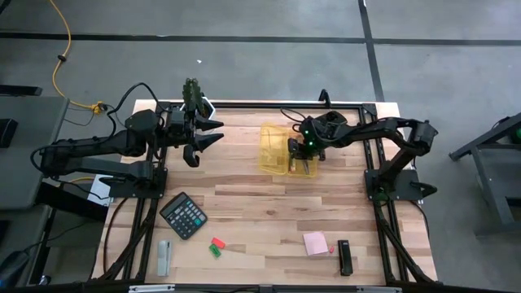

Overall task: Pack school essentials
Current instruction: Put the orange eraser into the yellow supply box

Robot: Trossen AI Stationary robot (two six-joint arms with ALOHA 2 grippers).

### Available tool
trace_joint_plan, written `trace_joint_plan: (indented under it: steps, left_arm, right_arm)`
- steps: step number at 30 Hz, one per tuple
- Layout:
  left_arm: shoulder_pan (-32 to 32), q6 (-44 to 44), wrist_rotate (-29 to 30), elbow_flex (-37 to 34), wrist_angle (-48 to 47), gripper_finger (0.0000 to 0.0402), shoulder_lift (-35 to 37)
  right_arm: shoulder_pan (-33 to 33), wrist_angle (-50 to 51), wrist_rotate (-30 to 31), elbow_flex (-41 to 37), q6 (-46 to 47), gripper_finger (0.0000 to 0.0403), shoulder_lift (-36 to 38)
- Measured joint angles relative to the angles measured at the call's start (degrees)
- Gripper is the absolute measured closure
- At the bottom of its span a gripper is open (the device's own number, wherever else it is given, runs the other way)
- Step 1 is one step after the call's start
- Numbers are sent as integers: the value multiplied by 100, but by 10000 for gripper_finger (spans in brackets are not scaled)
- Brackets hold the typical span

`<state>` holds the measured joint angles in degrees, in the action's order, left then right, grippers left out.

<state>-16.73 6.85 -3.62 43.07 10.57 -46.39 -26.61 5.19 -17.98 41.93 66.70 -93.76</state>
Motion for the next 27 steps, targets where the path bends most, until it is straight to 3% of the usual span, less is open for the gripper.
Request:
trace_joint_plan:
  steps: [7, 15, 22, 27]
  left_arm:
    - [0, 0, 0, 0, 0, 245, 0]
    - [0, 0, 0, 0, -2, 245, 0]
    - [0, 0, -7, 0, 0, 245, 0]
    - [0, 0, -20, 1, 0, 245, 0]
  right_arm:
    - [-116, 197, -3, 0, -634, 272, 361]
    - [-576, 1168, -97, 0, -1946, 243, 1782]
    - [-477, -251, -216, 0, -2840, 242, 3353]
    - [-173, -1400, -207, 0, -3817, 242, 4008]
